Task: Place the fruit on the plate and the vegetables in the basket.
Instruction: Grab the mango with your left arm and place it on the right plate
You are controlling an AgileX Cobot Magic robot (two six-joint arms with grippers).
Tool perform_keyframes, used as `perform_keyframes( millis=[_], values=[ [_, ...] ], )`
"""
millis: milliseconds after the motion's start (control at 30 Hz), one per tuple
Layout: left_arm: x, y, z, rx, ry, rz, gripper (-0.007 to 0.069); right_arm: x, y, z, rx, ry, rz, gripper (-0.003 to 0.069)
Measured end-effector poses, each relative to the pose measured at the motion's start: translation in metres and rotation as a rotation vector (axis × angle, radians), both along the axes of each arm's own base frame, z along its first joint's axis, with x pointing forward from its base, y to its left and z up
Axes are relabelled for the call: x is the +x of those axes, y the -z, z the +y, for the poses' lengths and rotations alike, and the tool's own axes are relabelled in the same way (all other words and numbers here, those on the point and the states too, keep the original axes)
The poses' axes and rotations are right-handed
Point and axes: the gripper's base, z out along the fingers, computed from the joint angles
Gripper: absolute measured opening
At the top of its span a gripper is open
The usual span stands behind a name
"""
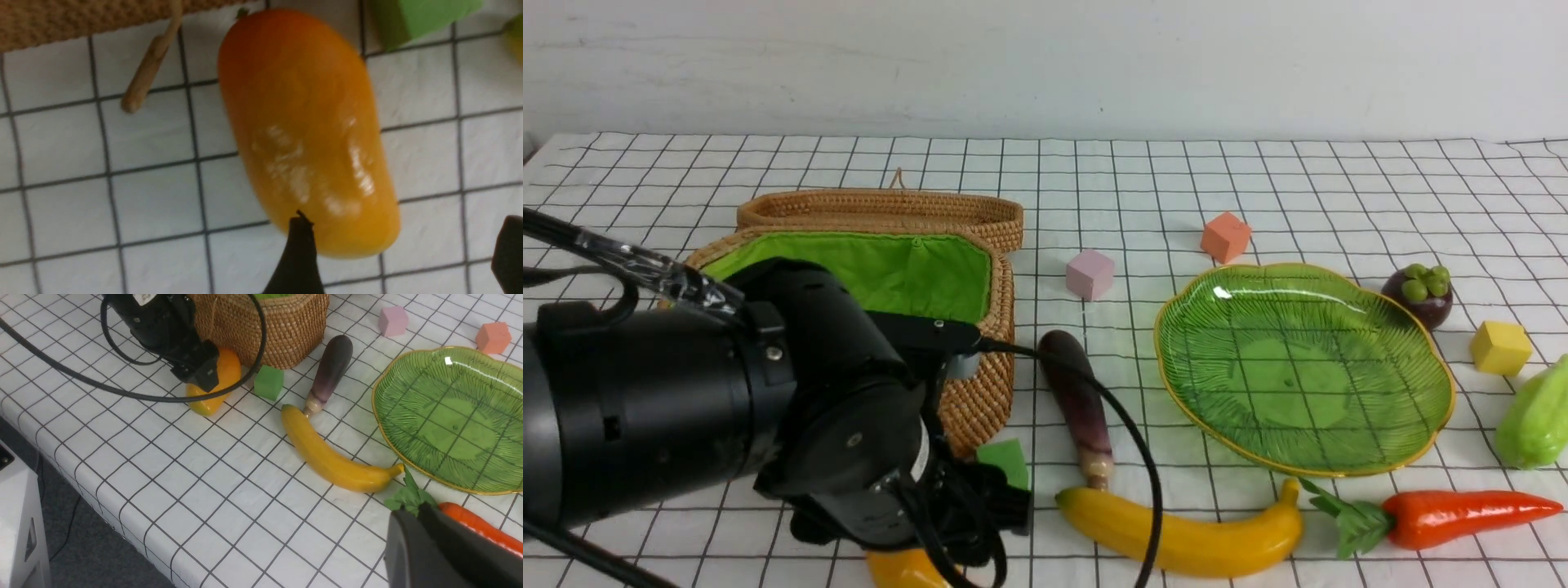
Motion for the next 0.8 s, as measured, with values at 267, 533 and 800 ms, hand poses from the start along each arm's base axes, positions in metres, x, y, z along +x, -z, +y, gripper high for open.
perform_keyframes(
  millis=[267,533,800],
  values=[
    [0.01,0.022,-0.004,0.056,-0.042,0.011,0.0591,0.0,0.0,0.0,-0.001,0.0,-0.001,0.0056],
    [0.019,0.044,-0.003,0.15,-0.069,0.001,0.0591,0.0,0.0,0.0,-0.001,0.0,-0.001,0.0056],
    [0.023,0.071,-0.007,0.206,-0.067,0.057,0.0591,0.0,0.0,0.0,-0.001,0.0,-0.001,0.0058]
  ],
)
